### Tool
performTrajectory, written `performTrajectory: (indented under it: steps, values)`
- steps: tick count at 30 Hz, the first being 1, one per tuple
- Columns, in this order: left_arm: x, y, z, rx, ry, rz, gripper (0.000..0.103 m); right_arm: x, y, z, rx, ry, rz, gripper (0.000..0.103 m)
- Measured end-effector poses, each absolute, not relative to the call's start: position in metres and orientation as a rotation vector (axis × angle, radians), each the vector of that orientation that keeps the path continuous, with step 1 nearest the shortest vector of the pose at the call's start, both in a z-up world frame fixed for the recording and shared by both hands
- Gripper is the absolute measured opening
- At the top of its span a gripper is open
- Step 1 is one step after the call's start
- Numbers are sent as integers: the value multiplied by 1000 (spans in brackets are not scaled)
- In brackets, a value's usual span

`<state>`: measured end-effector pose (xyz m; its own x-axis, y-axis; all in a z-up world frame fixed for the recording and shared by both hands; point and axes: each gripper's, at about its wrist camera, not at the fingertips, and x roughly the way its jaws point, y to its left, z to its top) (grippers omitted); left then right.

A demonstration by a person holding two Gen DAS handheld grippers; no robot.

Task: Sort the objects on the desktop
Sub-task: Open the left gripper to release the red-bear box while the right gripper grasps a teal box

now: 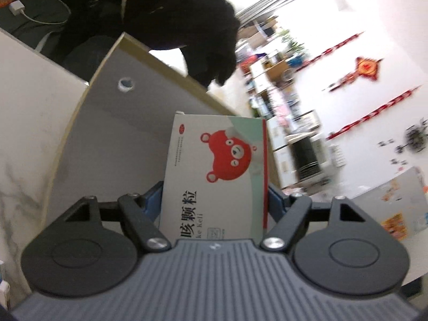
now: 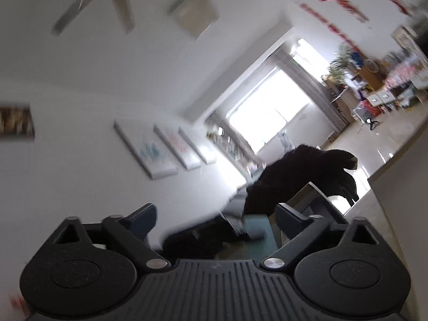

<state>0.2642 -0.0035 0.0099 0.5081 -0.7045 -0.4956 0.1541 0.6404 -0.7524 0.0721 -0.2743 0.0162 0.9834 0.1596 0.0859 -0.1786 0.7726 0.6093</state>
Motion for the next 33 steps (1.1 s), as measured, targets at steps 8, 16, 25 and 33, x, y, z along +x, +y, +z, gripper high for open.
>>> performTrajectory:
  steps: [8,16,25,33]
  values:
    - [248,16,26,-701,846,-644,76,106,-240,49,368,296,218,72]
    - [247,0,24,-700,839,-687,76,153,-213,77,244,551,289,49]
    - [249,11,32,-738,820,-674,81,159,-212,85,315,628,310,41]
    - [231,49,55,-742,684,-603,94,180,-219,83,332,705,186,38]
